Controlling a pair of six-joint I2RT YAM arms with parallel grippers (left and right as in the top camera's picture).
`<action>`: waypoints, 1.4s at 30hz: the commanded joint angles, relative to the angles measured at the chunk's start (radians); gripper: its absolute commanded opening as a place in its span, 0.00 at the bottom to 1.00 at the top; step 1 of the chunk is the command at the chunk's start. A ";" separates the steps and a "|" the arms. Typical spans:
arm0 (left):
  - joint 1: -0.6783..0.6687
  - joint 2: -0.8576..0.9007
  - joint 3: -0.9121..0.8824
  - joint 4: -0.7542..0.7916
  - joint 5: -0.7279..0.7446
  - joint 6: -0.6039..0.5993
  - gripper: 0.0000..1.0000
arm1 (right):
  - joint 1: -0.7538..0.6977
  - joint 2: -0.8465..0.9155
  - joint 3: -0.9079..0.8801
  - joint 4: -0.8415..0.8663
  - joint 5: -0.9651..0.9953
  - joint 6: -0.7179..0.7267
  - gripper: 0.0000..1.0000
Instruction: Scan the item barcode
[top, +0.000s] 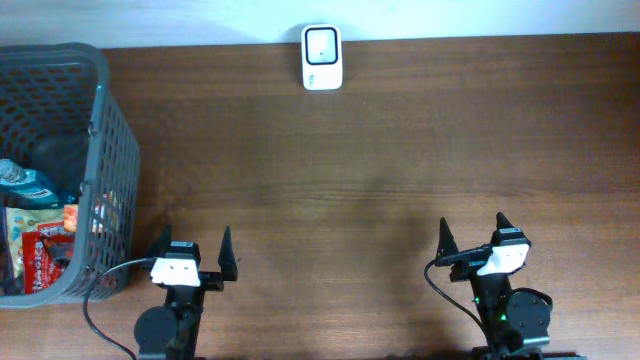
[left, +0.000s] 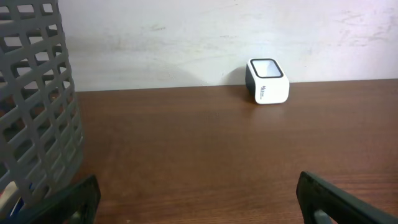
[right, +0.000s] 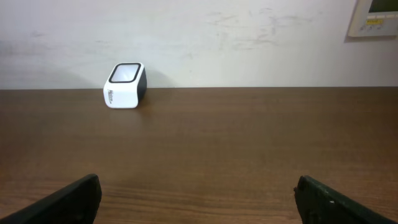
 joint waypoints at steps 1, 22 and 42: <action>0.005 -0.005 -0.006 -0.001 -0.013 -0.013 0.99 | 0.007 -0.004 -0.008 -0.002 0.009 0.003 0.98; 0.005 -0.005 -0.005 0.907 0.586 0.001 0.99 | 0.007 -0.004 -0.008 -0.002 0.009 0.003 0.98; 0.006 0.632 1.057 -0.332 0.751 0.120 0.99 | 0.007 -0.004 -0.008 -0.002 0.009 0.003 0.98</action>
